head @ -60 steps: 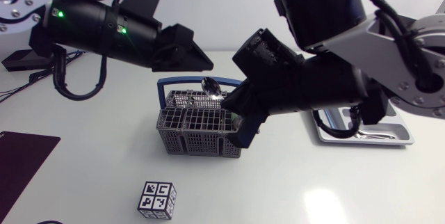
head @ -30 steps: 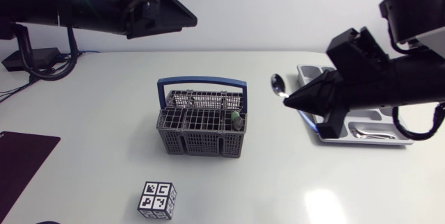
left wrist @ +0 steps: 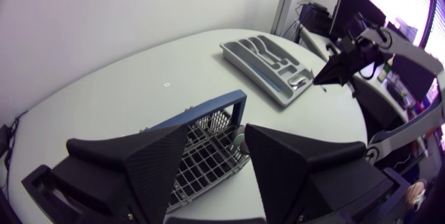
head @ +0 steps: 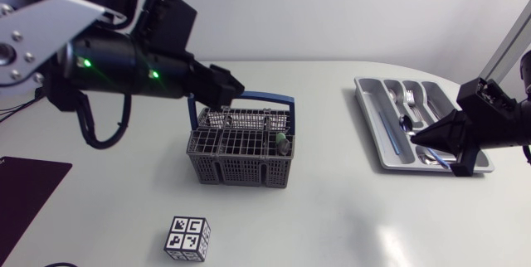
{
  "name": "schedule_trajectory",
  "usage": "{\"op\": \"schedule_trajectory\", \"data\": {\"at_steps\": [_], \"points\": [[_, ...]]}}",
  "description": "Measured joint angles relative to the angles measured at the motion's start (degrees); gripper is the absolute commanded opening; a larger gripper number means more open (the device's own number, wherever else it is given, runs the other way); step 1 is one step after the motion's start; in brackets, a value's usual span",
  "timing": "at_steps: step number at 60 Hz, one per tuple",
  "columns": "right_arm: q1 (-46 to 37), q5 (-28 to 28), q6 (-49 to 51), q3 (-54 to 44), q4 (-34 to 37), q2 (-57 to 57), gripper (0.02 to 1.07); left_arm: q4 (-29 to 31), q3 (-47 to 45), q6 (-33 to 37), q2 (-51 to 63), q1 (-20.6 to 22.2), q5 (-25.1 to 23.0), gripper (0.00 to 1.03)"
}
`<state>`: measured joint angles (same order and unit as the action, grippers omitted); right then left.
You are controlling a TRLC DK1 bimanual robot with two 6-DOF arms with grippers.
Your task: Transfer all utensils from the basket to the drawer tray.
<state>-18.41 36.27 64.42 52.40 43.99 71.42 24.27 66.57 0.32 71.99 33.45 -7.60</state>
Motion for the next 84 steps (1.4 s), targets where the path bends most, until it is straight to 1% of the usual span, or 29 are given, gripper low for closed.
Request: {"op": "schedule_trajectory", "data": {"at_steps": [1, 4, 7, 16, 22, 33, 42, 54, 56, 63, 68, 78, 81, 84], "points": [[-1.0, 0.0, 1.6, 0.0, 0.2, 0.9, 0.08, -0.6, -0.9, 0.8, 0.0, 1.0, 1.8, 0.59], [-3.4, 0.0, 5.6, 0.1, 0.8, 3.2, 0.08, -1.9, -2.9, 2.3, -0.1, 2.9, 4.9, 0.59], [-5.7, -0.1, 9.4, 0.3, 1.1, 5.7, 0.08, -2.1, -4.3, 3.1, -0.1, 4.2, 6.1, 0.59], [-11.5, -2.4, 19.9, 3.2, 1.2, 13.3, 0.08, -2.5, -5.9, 4.3, -0.1, 4.7, 6.9, 0.59], [-14.3, -4.6, 24.8, 6.1, 0.7, 18.2, 0.08, -3.0, -6.1, 4.5, -0.1, 4.8, 6.9, 0.59], [-17.0, -10.8, 31.1, 8.2, -8.0, 24.7, 0.08, -3.2, -6.8, 4.5, -0.2, 5.9, 8.1, 0.59], [-16.8, -14.3, 33.9, 8.6, -11.4, 27.6, 0.08, -3.2, -6.9, 4.5, -0.2, 7.0, 8.4, 0.59], [-15.6, -17.6, 36.4, 8.6, -19.3, 29.3, 0.08, -3.3, -7.3, 4.7, -0.2, 8.4, 8.6, 0.59], [-15.3, -18.0, 36.8, 8.5, -20.3, 29.4, 0.11, -3.3, -7.4, 4.7, -0.2, 8.4, 8.6, 0.59], [-14.6, -18.5, 37.6, 6.8, -25.6, 29.4, 0.31, -3.2, -7.8, 4.9, -0.2, 8.4, 8.8, 0.59], [-14.3, -18.6, 37.7, 5.0, -28.1, 29.4, 0.42, -3.3, -7.9, 4.9, -0.2, 8.4, 8.8, 0.59], [-14.3, -18.6, 37.6, 3.3, -29.0, 28.9, 0.53, -3.3, -8.3, 5.7, -0.6, 8.4, 8.8, 0.59], [-14.1, -18.5, 37.4, 3.1, -28.3, 27.8, 0.53, -3.3, -8.6, 5.9, -0.9, 8.4, 9.0, 0.59], [-13.6, -18.3, 36.0, 3.1, -25.5, 25.9, 0.53, -3.3, -8.8, 6.0, -1.2, 8.4, 9.0, 0.6]]}}
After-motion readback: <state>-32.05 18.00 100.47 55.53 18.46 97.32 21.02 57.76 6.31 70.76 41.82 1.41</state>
